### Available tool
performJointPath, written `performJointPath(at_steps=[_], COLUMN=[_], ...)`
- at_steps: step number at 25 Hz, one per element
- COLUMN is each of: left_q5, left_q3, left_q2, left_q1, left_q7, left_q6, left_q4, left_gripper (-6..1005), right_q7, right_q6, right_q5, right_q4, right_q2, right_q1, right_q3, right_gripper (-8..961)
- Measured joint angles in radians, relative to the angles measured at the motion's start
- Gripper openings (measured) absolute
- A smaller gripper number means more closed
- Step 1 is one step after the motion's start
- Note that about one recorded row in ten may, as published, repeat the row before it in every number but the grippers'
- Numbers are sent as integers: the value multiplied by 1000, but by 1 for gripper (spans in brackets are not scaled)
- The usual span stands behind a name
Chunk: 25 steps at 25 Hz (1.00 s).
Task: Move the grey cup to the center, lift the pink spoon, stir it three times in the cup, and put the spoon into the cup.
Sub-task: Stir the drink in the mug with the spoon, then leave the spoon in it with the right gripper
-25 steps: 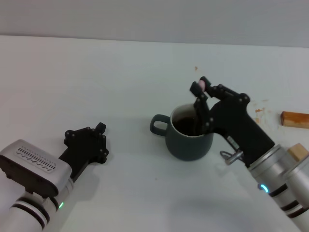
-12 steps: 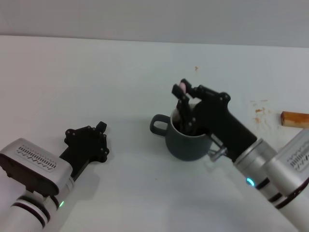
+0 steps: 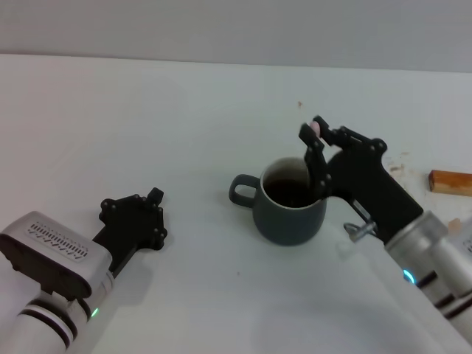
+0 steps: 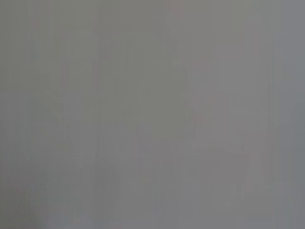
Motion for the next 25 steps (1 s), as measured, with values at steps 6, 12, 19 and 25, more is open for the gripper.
performJointPath(at_steps=[6, 12, 19, 25], left_q5=[-1, -2, -2, -2], left_q3=[1, 2, 2, 2], left_q2=[0, 0, 0, 0], left_q1=[0, 0, 0, 0], left_q7=[0, 0, 0, 0], left_q6=[-3, -4, -5, -5], left_q4=[0, -4, -8, -8], left_gripper=[-2, -2, -2, -2], right_q7=[-5, -2, -1, -1], right_q6=[-22, 4, 51, 46], right_q5=[-51, -66, -64, -61], right_q4=[48, 71, 38, -5], right_q2=[4, 9, 4, 2], right_q1=[-59, -33, 19, 9], right_q3=[-6, -18, 6, 34], right_gripper=[53, 53, 52, 52])
